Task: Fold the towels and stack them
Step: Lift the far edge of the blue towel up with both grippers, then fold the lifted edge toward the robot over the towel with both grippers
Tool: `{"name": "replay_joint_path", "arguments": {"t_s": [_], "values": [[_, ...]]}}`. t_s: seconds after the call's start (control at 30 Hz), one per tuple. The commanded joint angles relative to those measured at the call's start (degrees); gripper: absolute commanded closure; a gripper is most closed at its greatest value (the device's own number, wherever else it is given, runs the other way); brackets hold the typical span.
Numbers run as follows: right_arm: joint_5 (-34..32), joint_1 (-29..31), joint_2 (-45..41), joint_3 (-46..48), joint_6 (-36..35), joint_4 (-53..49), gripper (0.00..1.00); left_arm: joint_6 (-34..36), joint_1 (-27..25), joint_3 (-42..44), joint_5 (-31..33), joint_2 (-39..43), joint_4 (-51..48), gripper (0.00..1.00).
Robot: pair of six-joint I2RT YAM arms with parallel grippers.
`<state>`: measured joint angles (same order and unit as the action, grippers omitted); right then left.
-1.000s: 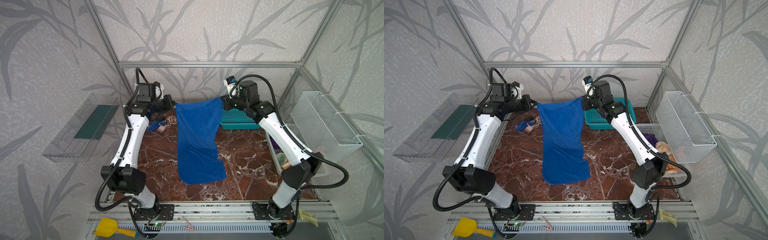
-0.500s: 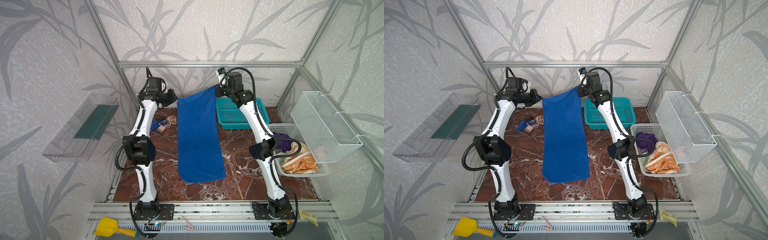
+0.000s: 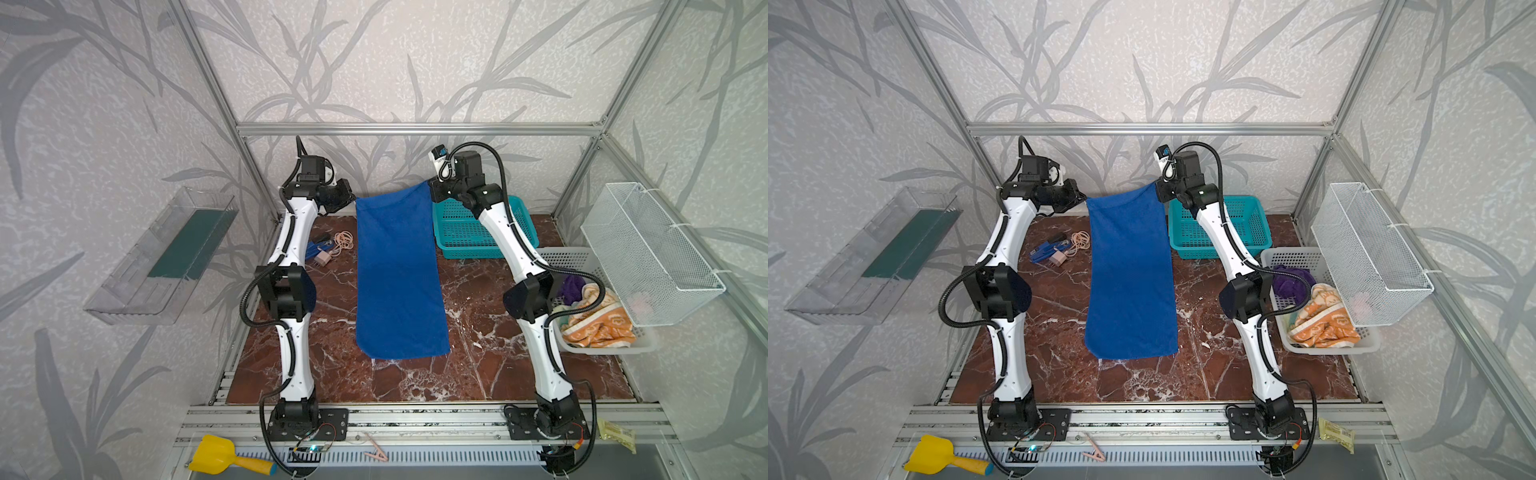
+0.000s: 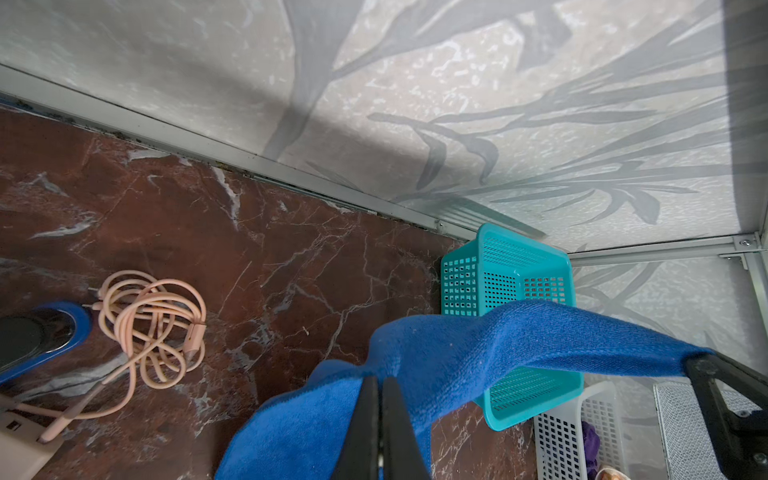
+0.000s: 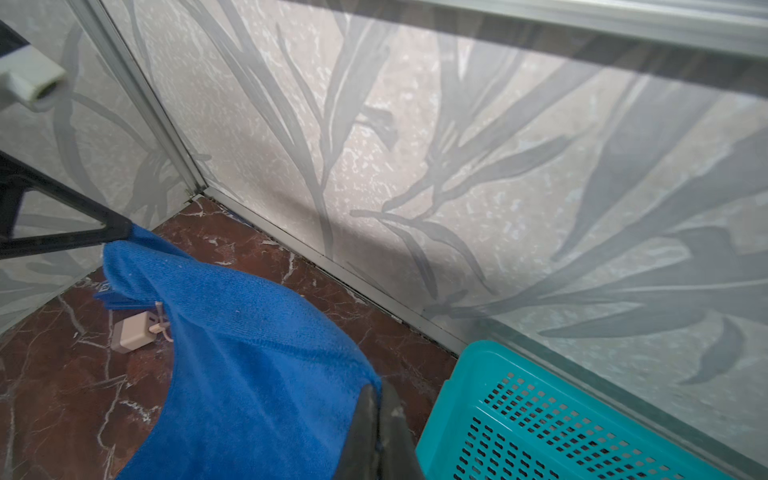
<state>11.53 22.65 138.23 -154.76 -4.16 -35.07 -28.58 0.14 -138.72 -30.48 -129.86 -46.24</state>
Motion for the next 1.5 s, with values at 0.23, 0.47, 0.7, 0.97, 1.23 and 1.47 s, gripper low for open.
{"name": "replay_joint_path", "arguments": {"t_s": [0.23,0.47,0.7,0.97,1.23,1.47], "values": [[4.5,2.3,-13.4,17.4,0.3,-5.2,1.00,5.3,0.5,14.7,-5.8,11.2,-5.2,1.00],[3.3,3.1,-34.0,53.3,4.1,8.5,1.00,6.9,1.3,39.4,-7.1,26.3,-1.1,1.00],[7.8,3.2,-46.2,79.2,11.6,14.9,1.00,5.0,1.8,63.1,-10.0,36.8,5.0,1.00],[10.9,5.1,-50.8,94.8,16.4,18.8,1.00,2.8,1.8,80.6,-10.0,44.4,10.1,1.00],[10.6,7.3,-54.4,95.6,16.0,15.1,1.00,3.6,1.7,84.1,-8.3,49.2,7.2,1.00],[9.9,8.7,-58.1,98.1,17.2,12.8,1.00,5.0,1.7,85.6,-7.6,50.2,4.4,1.00]]}}
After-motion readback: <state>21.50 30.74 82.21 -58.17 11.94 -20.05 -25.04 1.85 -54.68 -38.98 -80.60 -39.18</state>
